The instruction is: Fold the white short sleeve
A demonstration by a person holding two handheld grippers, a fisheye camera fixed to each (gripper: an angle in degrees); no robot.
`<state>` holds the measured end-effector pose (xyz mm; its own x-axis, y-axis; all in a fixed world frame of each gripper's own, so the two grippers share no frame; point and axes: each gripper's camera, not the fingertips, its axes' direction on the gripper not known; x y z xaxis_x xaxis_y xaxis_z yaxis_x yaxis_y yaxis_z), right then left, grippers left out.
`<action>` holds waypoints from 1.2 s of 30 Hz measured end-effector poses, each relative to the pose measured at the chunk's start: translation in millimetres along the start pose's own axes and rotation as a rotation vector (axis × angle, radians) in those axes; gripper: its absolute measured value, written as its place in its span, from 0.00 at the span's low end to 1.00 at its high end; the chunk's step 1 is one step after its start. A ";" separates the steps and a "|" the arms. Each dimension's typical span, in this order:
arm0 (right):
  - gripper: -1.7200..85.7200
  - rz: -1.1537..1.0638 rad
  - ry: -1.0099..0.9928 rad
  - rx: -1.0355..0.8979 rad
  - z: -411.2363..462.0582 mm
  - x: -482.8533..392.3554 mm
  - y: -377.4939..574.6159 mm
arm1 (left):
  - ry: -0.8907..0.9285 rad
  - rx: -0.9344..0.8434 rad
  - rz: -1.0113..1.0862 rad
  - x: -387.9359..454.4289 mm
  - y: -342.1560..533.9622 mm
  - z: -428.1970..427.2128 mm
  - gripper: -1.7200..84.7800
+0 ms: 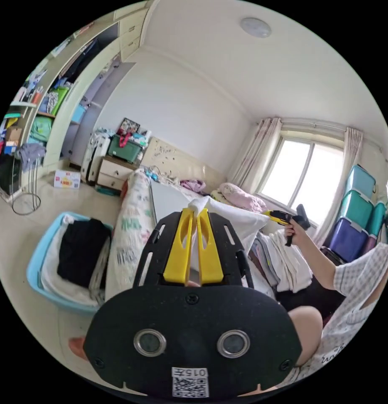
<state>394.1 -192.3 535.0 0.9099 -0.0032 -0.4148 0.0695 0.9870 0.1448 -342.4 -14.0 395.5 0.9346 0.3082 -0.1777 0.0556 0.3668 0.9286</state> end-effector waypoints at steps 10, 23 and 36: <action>0.02 -0.130 -0.171 0.167 -54.4 -26.3 -22.1 | -0.022 0.208 0.326 46.4 -118.3 -83.4 0.01; 0.03 0.304 -0.226 -0.253 19.1 142.4 228.0 | -0.093 -0.174 -0.153 -49.2 185.6 -161.6 0.03; 0.08 0.282 -0.204 -0.148 -20.5 172.6 231.3 | -0.064 0.164 -0.676 -78.8 230.8 -201.8 0.18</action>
<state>558.9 38.8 478.5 0.9487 0.2544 -0.1875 -0.2413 0.9662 0.0904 -474.1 223.5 558.1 0.6951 0.0046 -0.7189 0.6798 0.3212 0.6593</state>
